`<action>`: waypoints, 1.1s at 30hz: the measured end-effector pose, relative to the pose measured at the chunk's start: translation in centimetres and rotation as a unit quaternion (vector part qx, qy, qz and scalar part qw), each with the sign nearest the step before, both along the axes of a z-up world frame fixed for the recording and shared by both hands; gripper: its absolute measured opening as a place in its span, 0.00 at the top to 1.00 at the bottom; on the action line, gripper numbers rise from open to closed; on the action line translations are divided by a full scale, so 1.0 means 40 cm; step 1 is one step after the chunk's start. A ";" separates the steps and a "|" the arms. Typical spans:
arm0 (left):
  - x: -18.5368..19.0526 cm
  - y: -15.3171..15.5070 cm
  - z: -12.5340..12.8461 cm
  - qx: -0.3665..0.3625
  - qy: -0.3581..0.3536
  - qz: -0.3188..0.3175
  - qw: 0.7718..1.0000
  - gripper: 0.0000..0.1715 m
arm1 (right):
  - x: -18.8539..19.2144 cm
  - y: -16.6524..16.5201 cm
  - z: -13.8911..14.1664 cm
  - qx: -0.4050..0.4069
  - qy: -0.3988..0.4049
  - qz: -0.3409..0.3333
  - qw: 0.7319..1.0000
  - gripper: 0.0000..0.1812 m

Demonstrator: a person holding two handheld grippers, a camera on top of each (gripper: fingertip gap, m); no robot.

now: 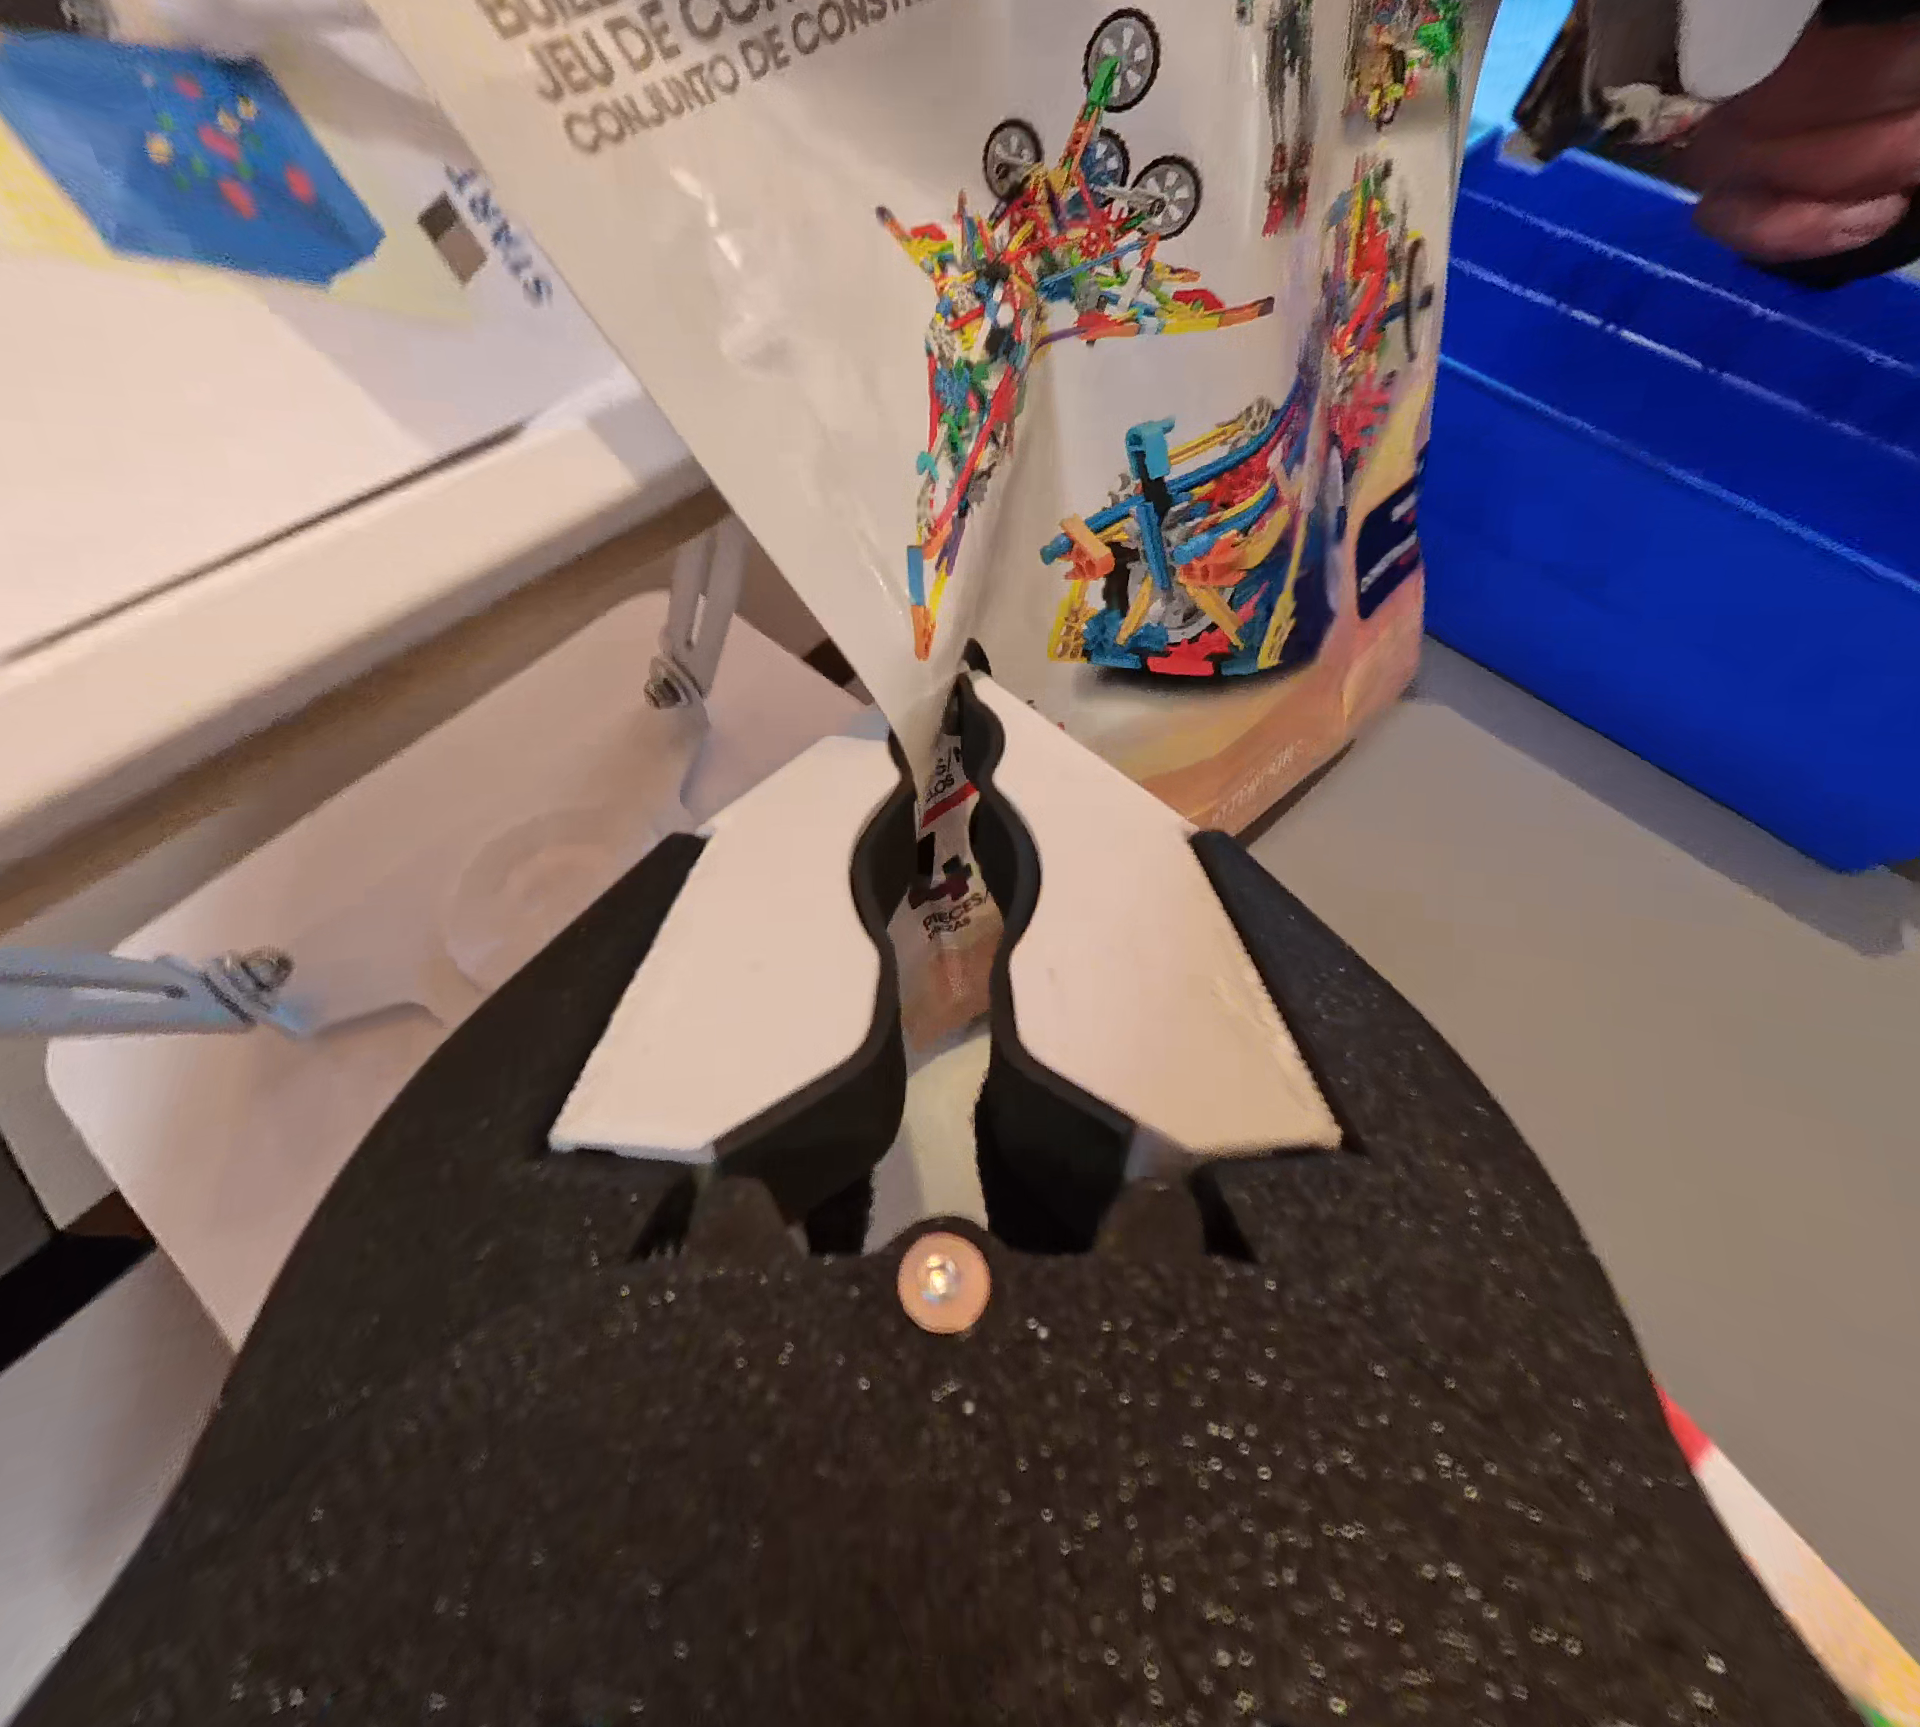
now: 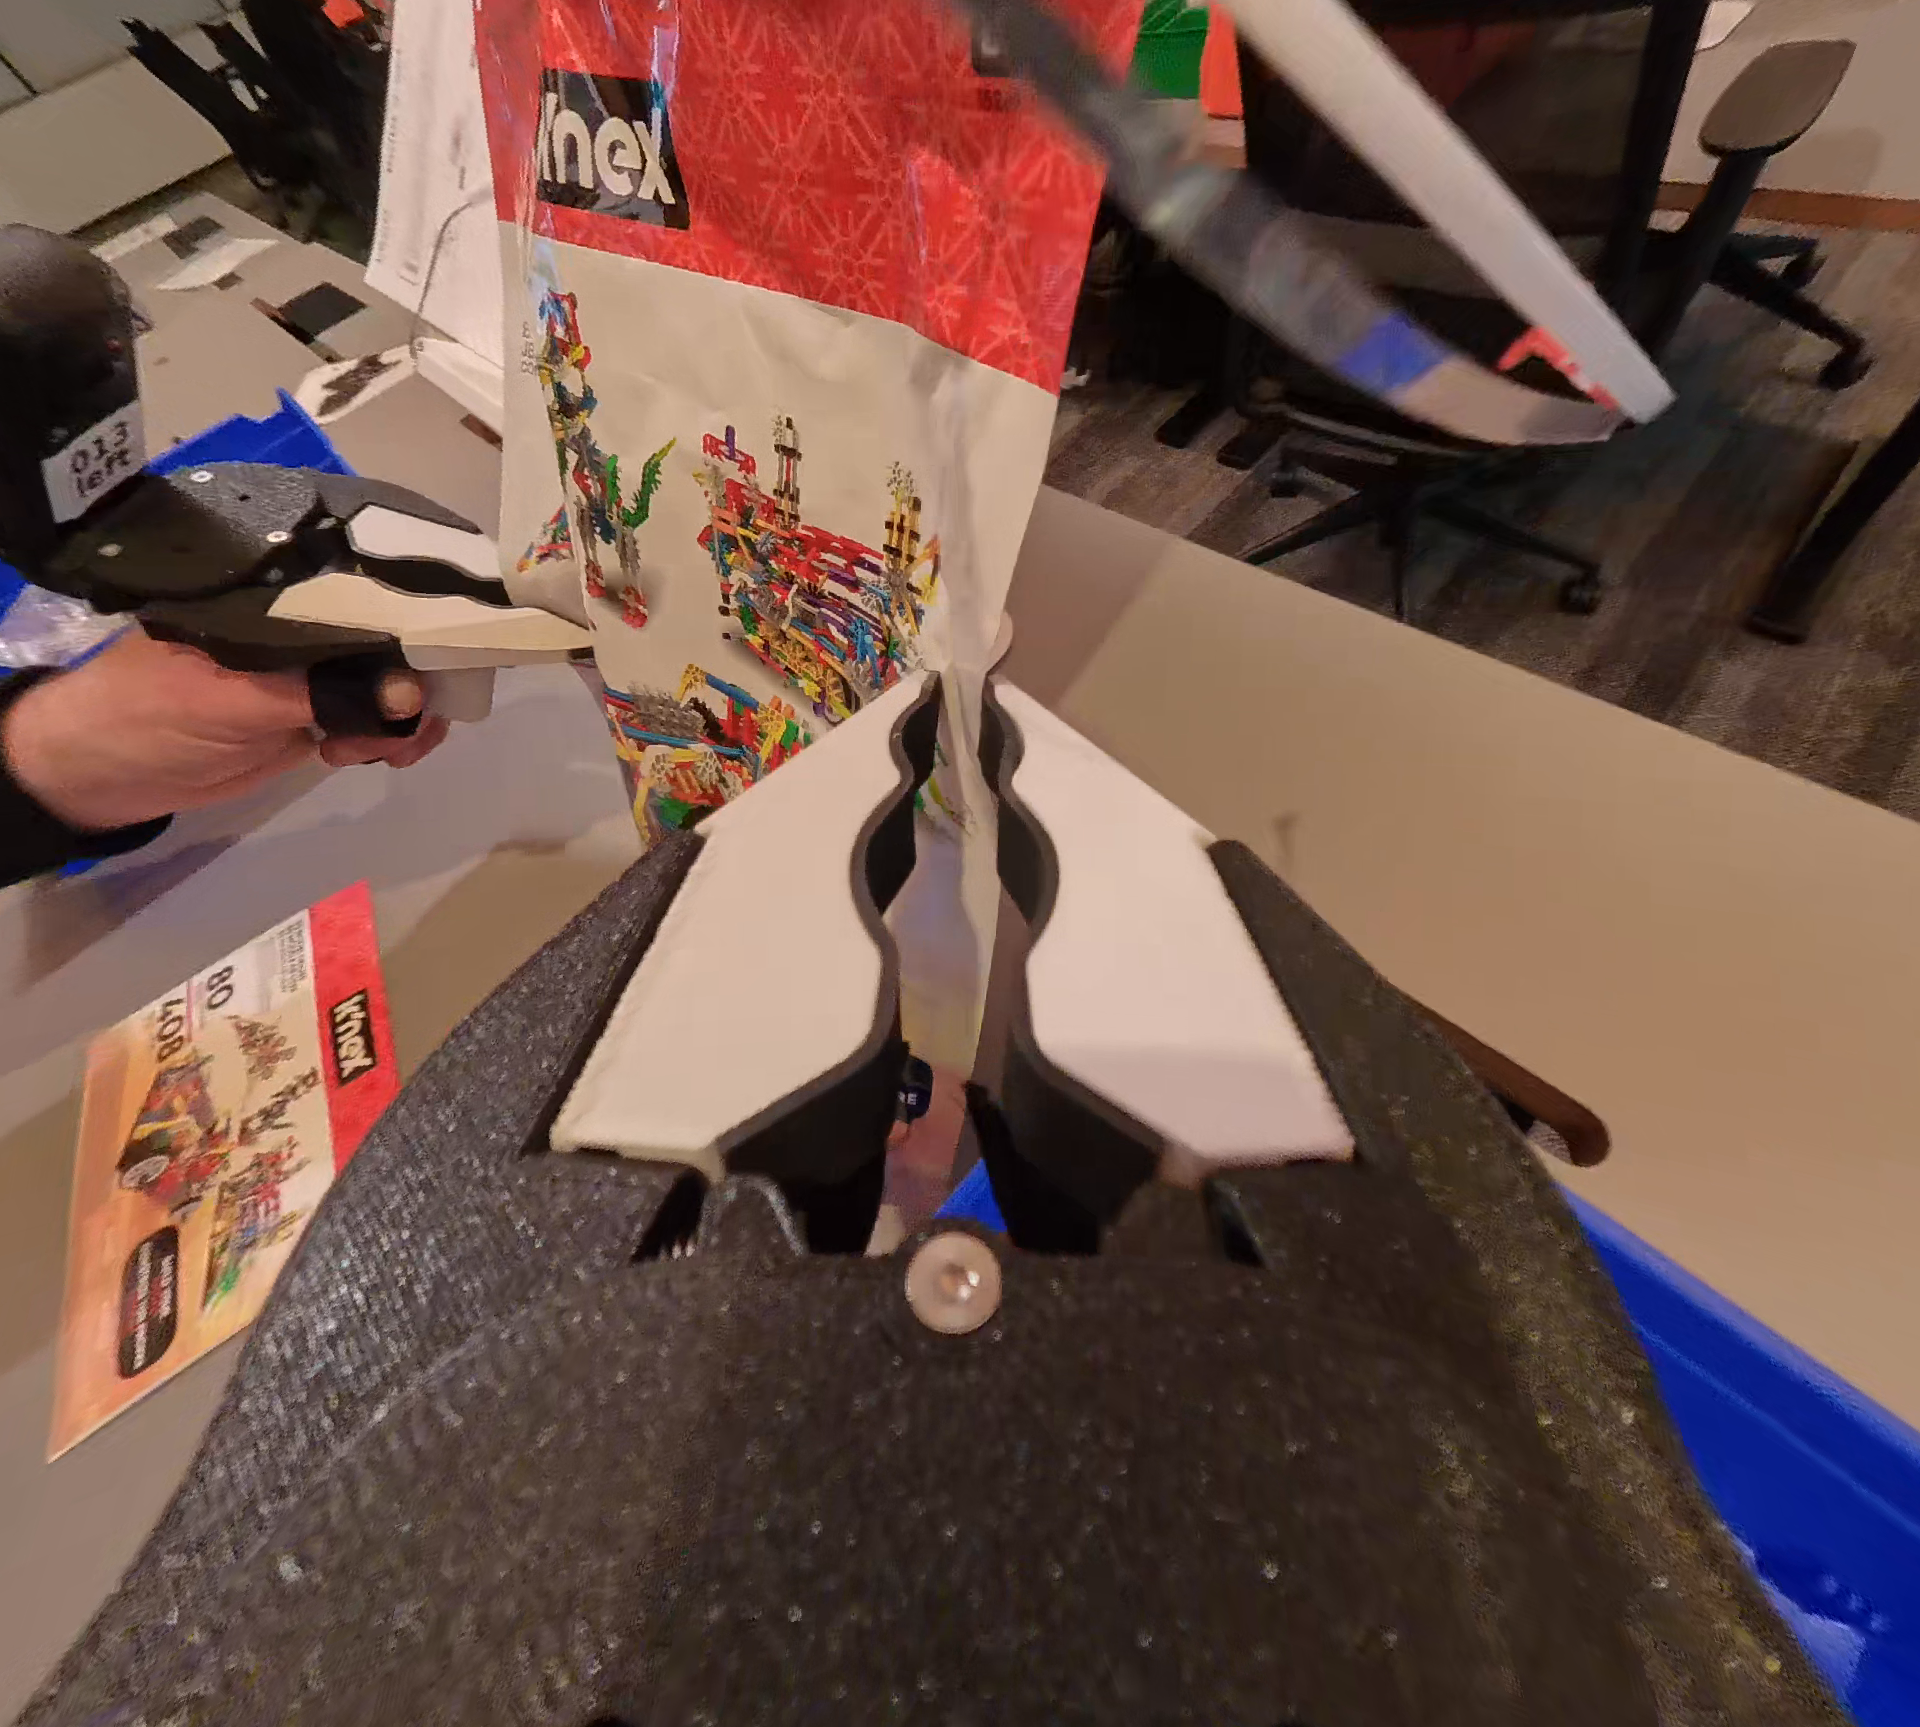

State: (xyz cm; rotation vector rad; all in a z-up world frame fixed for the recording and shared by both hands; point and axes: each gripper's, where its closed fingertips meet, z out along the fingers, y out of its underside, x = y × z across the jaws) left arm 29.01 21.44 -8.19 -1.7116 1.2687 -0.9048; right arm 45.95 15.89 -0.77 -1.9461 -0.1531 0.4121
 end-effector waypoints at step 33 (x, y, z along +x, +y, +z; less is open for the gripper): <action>-0.046 -0.027 -0.064 0.006 0.042 0.023 0.999 0.66 | 0.044 -0.109 -0.057 -0.063 -0.100 -0.091 0.989 0.74</action>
